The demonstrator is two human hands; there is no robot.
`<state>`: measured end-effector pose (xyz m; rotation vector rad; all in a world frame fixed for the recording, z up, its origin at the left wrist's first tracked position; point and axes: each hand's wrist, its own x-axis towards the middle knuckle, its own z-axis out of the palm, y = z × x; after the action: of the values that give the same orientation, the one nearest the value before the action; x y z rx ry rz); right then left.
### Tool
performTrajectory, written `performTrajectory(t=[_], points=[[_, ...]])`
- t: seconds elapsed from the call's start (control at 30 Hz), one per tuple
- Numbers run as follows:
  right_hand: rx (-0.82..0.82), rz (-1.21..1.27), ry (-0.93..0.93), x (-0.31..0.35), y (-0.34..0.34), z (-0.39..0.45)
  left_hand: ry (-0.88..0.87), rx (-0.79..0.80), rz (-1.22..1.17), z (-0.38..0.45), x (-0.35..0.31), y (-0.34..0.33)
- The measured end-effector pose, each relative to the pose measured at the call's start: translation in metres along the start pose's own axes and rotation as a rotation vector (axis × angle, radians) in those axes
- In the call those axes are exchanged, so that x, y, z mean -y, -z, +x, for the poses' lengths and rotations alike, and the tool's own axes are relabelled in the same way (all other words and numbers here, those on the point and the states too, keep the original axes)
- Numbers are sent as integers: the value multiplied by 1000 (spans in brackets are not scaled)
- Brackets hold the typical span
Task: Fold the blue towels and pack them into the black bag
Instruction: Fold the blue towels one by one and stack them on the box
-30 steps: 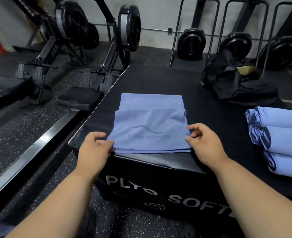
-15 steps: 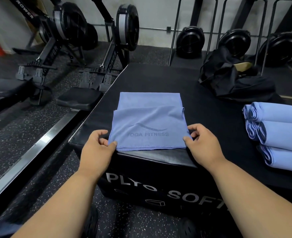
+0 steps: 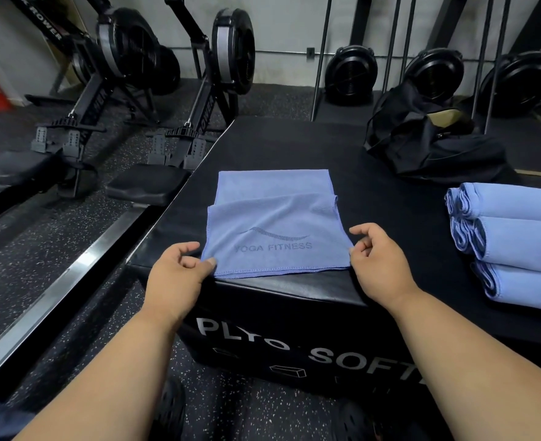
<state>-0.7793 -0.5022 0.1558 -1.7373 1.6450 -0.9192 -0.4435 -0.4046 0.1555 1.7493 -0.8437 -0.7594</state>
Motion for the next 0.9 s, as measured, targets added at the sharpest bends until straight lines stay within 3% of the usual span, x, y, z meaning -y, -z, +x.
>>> performTrajectory(t=[0.4,0.57,0.67,0.8,0.9], points=[[60,-205,58,8,-6,-10,-146,-51,521,-13,-18,-12],[120,-122,20,15,-6,-15,-164,6,604,-15,-22,-14],[123,57,-23,23,6,-21,-143,17,426,-27,-31,-9],[96,274,-43,41,31,-33,90,47,-112,-37,-47,5],[66,329,-7,55,50,-59,137,88,-345,-45,-65,19]])
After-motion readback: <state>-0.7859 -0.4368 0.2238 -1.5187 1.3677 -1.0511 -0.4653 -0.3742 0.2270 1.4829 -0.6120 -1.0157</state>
